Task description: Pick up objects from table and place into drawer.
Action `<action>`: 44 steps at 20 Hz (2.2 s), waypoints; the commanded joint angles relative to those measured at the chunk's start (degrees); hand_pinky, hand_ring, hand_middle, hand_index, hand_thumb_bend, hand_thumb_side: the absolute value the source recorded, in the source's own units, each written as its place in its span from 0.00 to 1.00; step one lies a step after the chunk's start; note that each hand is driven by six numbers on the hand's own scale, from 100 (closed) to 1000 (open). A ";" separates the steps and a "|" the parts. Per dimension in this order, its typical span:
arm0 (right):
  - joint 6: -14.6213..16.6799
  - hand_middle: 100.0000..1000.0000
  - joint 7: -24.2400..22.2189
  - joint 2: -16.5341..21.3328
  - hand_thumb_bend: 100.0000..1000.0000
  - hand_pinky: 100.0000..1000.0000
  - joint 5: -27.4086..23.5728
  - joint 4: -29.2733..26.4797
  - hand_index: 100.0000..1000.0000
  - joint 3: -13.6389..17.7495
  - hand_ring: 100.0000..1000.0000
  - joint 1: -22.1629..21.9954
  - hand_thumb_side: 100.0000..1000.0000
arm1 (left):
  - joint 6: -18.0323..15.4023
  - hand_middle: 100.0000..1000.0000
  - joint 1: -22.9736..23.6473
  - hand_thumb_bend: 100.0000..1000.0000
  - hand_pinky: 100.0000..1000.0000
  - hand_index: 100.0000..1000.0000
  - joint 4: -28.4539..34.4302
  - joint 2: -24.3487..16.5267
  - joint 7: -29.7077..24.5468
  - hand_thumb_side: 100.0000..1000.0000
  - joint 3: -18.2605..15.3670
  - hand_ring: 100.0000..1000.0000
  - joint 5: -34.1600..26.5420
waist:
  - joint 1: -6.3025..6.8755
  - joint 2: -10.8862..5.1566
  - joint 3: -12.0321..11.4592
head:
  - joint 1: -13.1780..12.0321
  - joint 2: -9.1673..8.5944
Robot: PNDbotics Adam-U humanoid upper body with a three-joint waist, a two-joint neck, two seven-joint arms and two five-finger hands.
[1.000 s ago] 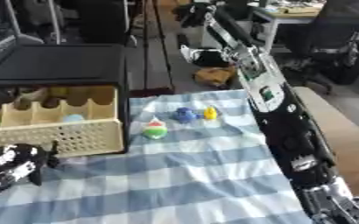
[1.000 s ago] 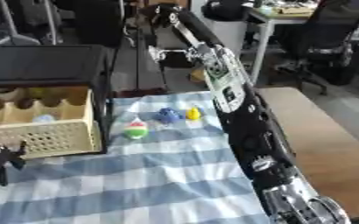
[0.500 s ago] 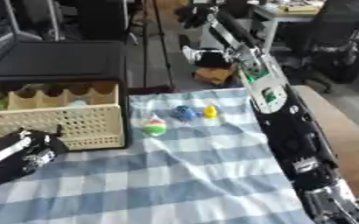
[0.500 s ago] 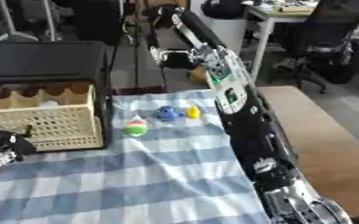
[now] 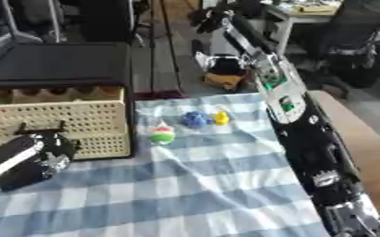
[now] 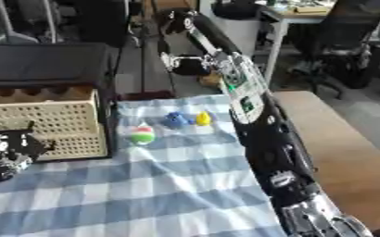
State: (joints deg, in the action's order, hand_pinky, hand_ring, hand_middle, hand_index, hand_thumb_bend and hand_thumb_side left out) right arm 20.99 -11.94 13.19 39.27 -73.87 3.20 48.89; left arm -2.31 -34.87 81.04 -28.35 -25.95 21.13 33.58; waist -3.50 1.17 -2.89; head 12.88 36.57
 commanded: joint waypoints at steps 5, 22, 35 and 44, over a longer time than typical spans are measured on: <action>0.55 0.67 -0.55 0.30 0.00 0.70 -0.74 -1.57 0.84 0.22 0.67 1.31 0.00 | -0.50 0.73 -3.87 0.00 0.61 0.75 -4.23 0.78 2.76 1.00 -2.73 0.67 4.48 | 0.23 0.03 1.10 | -0.62 -1.12; 1.44 0.66 -1.22 -1.06 0.00 0.70 0.29 -0.98 0.84 0.50 0.67 2.17 0.00 | -0.01 0.71 -7.77 0.00 0.60 0.75 -10.33 -0.75 6.70 1.00 -7.01 0.63 7.14 | 0.11 1.32 4.40 | -1.33 -2.74; 0.98 0.65 -1.11 0.41 0.00 0.69 -0.47 -1.61 0.84 1.16 0.66 -0.87 0.00 | -5.71 0.58 3.67 0.02 0.48 0.68 7.49 -8.53 7.96 1.00 -9.53 0.49 -2.89 | 0.81 -0.76 1.98 | 0.02 -1.72; 1.01 0.63 -1.82 2.54 0.00 0.67 -4.05 -4.23 0.84 0.92 0.64 -3.80 0.00 | -8.69 0.51 17.74 0.03 0.38 0.64 22.16 -8.59 10.19 1.00 -15.85 0.42 -9.60 | 1.22 -0.77 0.25 | 0.50 -1.12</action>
State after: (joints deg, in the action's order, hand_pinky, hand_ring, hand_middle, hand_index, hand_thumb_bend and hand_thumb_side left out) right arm 21.94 -13.48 13.93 36.13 -76.46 3.98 44.18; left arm -10.76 -16.71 100.39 -35.61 -15.83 6.77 24.82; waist -2.55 1.07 -2.61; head 13.24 35.17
